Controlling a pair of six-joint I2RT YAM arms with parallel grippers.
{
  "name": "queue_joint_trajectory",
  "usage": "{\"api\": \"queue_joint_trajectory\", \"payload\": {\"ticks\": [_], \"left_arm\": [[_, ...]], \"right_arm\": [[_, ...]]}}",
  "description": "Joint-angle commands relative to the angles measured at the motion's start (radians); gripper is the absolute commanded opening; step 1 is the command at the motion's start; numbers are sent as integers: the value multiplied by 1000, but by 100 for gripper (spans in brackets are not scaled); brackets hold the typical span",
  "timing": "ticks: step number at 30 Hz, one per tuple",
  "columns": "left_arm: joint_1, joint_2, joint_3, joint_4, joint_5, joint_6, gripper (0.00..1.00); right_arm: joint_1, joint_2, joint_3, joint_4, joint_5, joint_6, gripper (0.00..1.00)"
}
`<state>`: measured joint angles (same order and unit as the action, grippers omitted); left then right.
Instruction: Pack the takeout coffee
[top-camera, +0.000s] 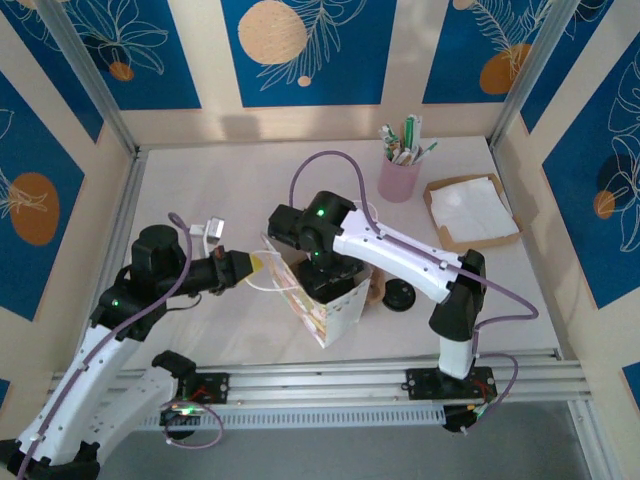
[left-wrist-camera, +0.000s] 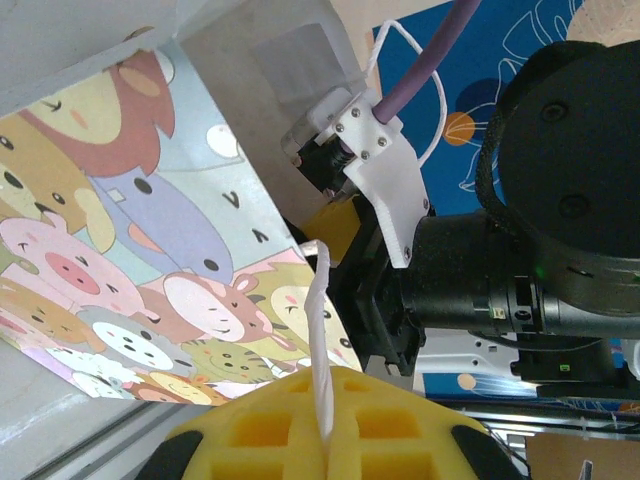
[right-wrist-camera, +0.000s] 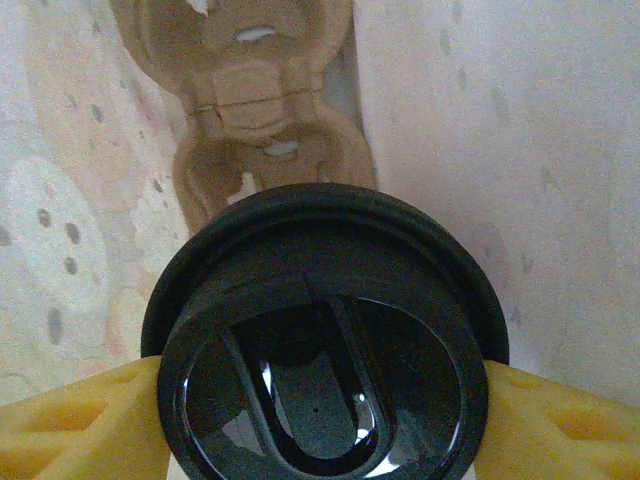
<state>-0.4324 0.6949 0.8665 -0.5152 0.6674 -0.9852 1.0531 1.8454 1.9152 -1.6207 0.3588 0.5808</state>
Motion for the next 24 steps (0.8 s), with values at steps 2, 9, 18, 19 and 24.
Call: {"api": "queue_joint_trajectory", "payload": {"ticks": [2,9,18,19,24], "left_arm": [[-11,-7,-17,-6,-11,30,0],[-11,8,-26,-1,-12,36,0],[-10,17,-34,7,-15,37,0],[-11,18,-34,5,-15,37,0],[-11,17,-34,3,-18,41,0]], "right_arm": [[3,-9,-16,-118,-14,-5,69],[34,-9,-13,-86,-40,-15,69],[42,-16,-85,-42,-27,-23,69],[40,-17,-93,-36,-28,-24,69],[28,-24,-112,-23,-53,-30,69]]}}
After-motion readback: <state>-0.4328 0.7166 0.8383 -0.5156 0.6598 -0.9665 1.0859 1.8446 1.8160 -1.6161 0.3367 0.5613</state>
